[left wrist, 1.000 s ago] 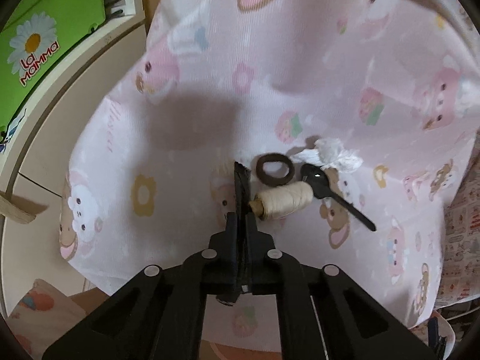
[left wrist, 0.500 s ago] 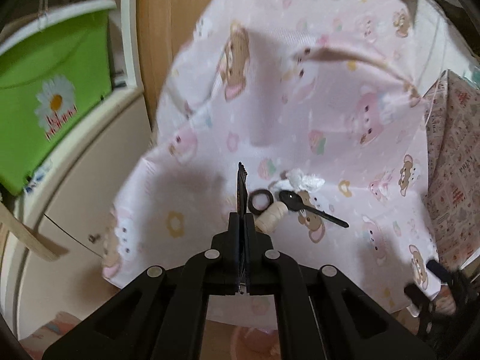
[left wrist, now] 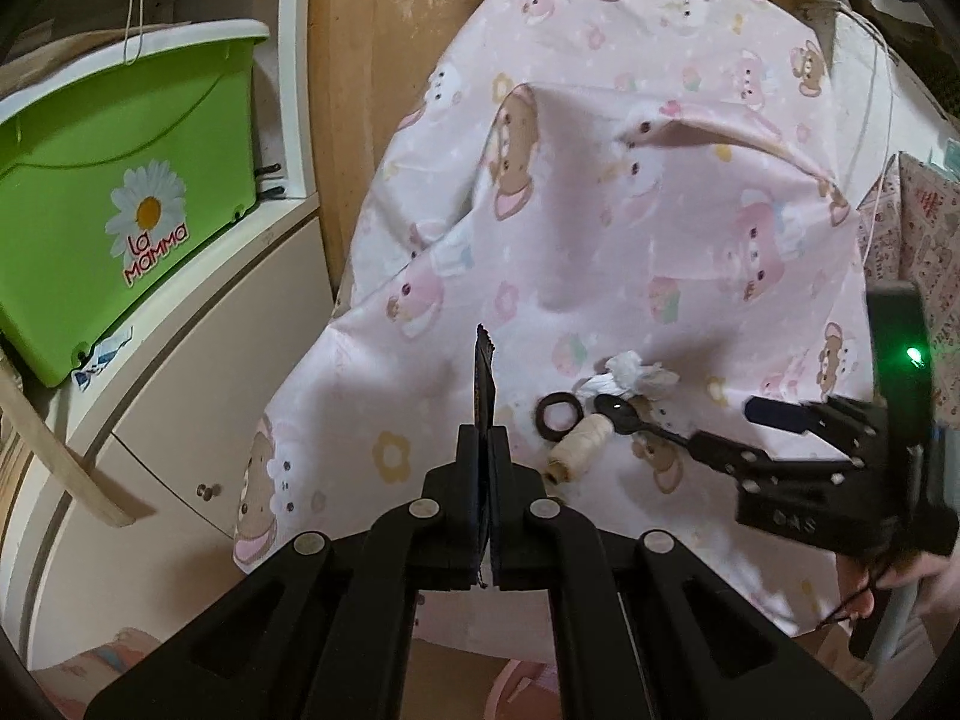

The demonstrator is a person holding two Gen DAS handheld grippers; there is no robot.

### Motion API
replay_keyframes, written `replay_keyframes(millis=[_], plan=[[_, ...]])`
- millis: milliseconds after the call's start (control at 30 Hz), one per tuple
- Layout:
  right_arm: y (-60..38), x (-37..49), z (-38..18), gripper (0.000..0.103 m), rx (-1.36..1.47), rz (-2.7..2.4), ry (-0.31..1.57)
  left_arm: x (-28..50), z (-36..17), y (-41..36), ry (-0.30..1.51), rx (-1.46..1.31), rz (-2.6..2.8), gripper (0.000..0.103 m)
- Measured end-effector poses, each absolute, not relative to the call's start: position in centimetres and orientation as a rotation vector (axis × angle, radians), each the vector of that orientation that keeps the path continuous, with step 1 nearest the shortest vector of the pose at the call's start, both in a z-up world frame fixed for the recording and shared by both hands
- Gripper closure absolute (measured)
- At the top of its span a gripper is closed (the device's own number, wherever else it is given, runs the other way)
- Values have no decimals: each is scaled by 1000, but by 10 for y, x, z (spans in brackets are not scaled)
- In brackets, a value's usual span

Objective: Collect trash
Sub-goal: 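Grasp the black spoon by its handle with the right gripper, then carry the clip and spoon down over the pink wastebasket with both grippers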

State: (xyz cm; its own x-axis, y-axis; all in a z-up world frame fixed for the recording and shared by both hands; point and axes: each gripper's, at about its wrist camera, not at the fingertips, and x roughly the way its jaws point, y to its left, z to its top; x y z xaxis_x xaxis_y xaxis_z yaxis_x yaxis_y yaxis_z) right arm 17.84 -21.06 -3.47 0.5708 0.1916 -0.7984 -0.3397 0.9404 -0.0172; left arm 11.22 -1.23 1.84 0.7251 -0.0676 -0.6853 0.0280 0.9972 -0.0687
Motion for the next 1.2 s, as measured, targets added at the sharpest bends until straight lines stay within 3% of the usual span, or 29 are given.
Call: replay_keyframes(millis=[267,500,633,733,1200], plan=[[-189,205,-60,60,-210,339,984,114,13,-7,761,-70,-49,101],[-182,208,-66,62,-238,355,991,112,15,-4,761,-108,-54,101],[-182,208,-65,89,-229,343,986,108,17,-7,744,-81,-44,101],[-186,207,-64,94,-173,350,1005,107,17,-5,772,-120,-60,101],[-225,114,-9,96,-19,339,834,72,47,-37,732,-88,-158,101]])
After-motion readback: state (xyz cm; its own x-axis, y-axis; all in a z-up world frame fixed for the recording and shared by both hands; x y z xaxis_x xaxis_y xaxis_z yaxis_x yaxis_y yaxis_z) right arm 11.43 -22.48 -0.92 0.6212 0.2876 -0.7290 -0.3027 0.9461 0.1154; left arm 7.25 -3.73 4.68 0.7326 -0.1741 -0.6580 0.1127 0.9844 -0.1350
